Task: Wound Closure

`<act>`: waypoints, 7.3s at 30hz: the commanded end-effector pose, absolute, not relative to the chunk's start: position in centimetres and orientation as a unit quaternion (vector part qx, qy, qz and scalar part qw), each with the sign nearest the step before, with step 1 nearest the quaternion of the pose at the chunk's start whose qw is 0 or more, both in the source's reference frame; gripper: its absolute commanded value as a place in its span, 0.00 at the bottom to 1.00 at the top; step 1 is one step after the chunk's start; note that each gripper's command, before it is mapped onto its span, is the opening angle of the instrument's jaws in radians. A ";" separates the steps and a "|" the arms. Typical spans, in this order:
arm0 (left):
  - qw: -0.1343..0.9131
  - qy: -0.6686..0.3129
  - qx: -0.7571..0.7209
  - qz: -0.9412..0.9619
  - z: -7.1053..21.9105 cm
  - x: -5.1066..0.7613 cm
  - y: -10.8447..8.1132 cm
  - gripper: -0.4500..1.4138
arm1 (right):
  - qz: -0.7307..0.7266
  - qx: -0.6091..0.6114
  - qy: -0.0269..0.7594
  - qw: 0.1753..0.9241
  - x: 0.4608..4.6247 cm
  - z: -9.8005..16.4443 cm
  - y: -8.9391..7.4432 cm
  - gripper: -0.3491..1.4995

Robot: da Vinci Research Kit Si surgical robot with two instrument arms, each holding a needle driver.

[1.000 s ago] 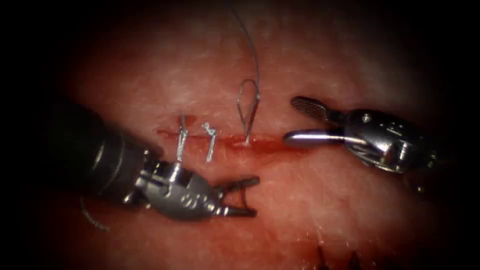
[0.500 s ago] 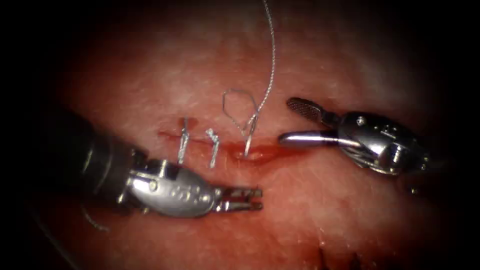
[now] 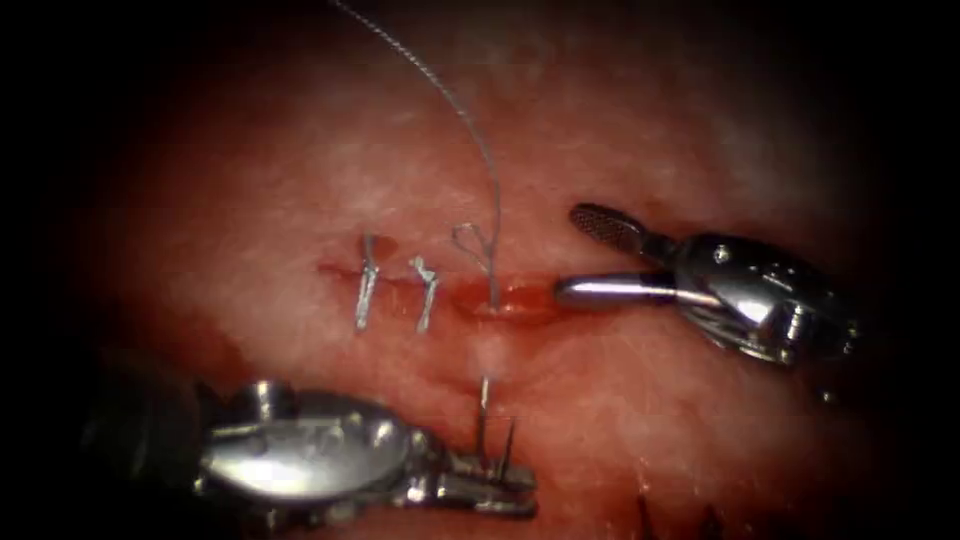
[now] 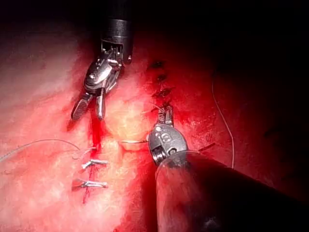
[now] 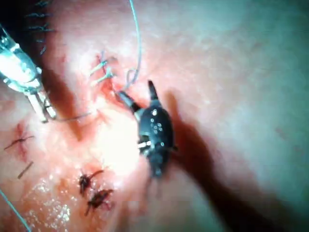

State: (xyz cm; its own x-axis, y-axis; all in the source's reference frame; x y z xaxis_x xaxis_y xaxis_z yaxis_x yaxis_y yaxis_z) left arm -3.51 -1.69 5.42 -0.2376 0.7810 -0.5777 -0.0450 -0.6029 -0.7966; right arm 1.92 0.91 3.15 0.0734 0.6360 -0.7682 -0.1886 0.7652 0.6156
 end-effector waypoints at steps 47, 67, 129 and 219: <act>0.232 -0.216 -0.565 0.762 3.9 -3.25 -1.6 0.00 | 0.122 0.176 0.580 0.786 2.61 3.5 0.2 0.00; 0.236 -0.110 -0.519 0.814 4.2 -2.55 -1.4 0.00 | 0.220 0.214 0.553 0.774 2.80 2.0 0.1 0.00; 0.292 -0.034 -0.503 0.813 5.1 -1.85 -1.4 0.00 | 0.156 0.129 0.521 0.829 2.95 1.2 -0.3 0.00; 0.283 -0.012 -0.504 0.816 5.6 -1.85 -1.4 0.00 | 0.071 -0.044 0.503 0.860 2.63 3.0 0.2 0.00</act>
